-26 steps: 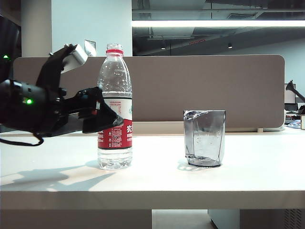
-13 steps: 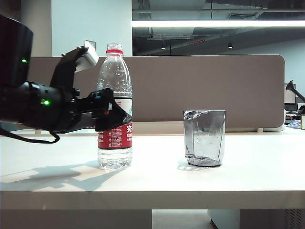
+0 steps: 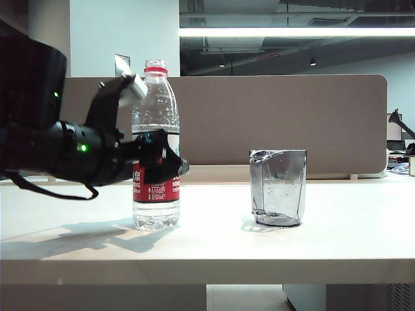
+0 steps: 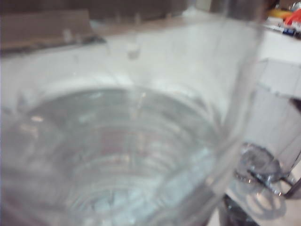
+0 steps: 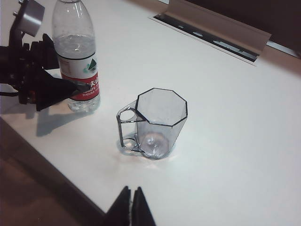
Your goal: Pick up the mineral water bottle on the table and pour water into the mug until it's full.
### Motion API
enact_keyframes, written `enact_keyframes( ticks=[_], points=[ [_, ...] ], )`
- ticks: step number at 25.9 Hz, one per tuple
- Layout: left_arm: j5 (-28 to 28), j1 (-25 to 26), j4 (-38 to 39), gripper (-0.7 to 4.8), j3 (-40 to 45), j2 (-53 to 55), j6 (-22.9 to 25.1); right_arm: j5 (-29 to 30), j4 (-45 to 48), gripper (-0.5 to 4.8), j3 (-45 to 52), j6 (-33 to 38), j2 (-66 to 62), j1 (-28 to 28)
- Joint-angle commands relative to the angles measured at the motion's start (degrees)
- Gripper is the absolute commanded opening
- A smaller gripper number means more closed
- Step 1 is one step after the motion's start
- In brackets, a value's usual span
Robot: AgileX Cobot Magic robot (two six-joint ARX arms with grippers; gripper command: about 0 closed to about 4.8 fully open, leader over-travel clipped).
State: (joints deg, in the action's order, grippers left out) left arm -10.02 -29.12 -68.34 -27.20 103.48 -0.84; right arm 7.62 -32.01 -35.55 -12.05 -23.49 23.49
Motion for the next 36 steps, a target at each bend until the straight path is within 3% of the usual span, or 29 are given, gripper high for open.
enact_keyframes(
  ticks=[1, 23, 26, 32, 36],
  points=[
    [-0.1, 0.0, -0.8, 4.79, -1.2, 1.3, 0.5, 0.2, 0.9, 0.27, -0.2, 0.0, 0.1, 0.1],
    [6.9, 0.0, -1.2, 4.79, -2.5, 2.8, 2.4, 0.2, -0.1, 0.27, -0.2, 0.0, 3.7, 0.1],
    [7.9, 0.0, -1.2, 4.28, -2.6, 2.8, 2.4, 0.2, -0.8, 0.27, -0.2, 0.0, 3.8, 0.1],
    [7.9, 0.1, -1.1, 4.2, -3.8, 2.9, 2.4, 0.2, -2.5, 0.27, -0.2, 0.0, 3.8, 0.1],
    [7.8, 0.1, -0.3, 3.35, -5.4, 3.0, 2.6, 0.2, -2.5, 0.27, -0.2, 0.0, 3.8, 0.1]
  ],
)
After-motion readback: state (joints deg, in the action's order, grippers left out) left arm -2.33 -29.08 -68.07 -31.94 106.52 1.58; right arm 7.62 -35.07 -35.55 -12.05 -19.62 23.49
